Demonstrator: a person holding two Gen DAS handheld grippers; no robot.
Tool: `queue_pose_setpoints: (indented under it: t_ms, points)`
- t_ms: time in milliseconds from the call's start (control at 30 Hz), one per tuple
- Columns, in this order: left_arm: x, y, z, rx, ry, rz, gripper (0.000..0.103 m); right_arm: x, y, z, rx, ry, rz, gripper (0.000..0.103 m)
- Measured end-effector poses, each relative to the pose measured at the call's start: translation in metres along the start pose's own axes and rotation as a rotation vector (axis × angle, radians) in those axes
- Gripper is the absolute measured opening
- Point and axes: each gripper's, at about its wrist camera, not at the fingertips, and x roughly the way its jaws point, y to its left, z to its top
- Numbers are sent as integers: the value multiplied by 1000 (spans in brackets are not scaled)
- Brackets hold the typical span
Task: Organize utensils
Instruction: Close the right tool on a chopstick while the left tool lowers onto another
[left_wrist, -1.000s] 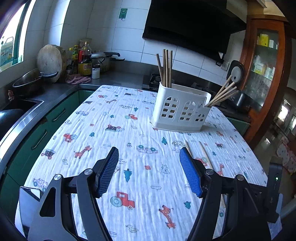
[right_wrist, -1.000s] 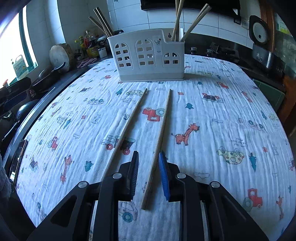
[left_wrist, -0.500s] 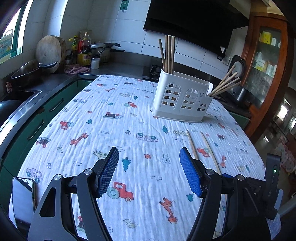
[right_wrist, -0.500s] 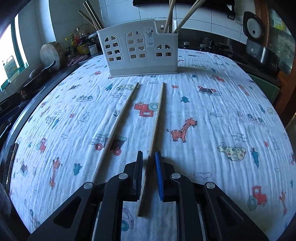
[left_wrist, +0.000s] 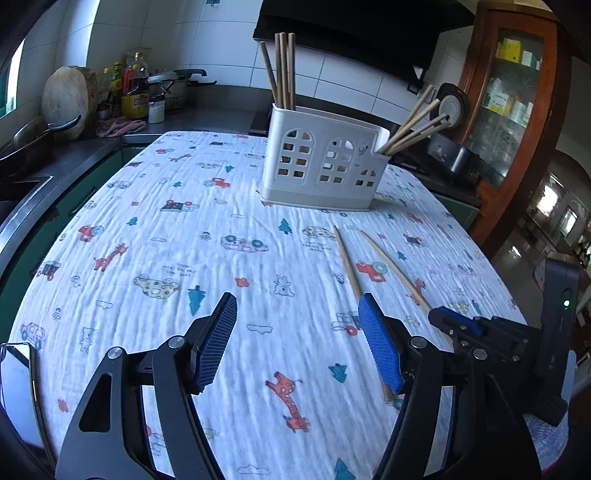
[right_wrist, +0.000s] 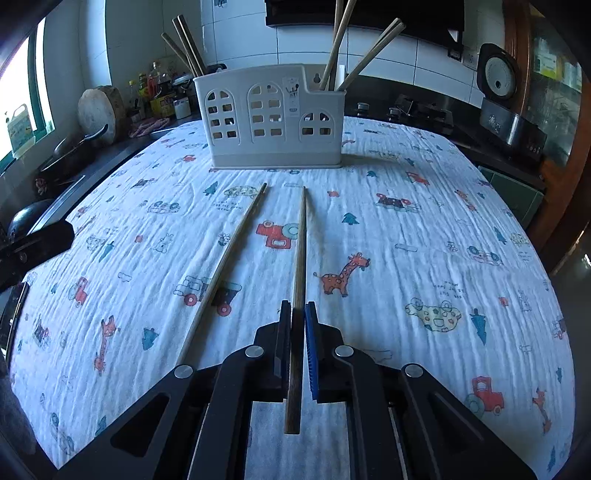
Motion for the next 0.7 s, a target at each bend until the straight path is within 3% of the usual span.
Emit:
queue_pose_setpoints:
  t_ms: [233,400,467,700]
  points:
    - [19,-25,-11,31,61,-59,65,-35,-14,14,-5,-98,10,7]
    - [37,-45,-18,68,121,-88,55,-56,-20,27,-13,-164,23,7]
    - [45,-51,-20,75,143,-104,42,-63,-22,31,-16,-184,29,7]
    - [73,-60,-22,64,208,-106,29,-71,-32,42,-22,-217,43,7]
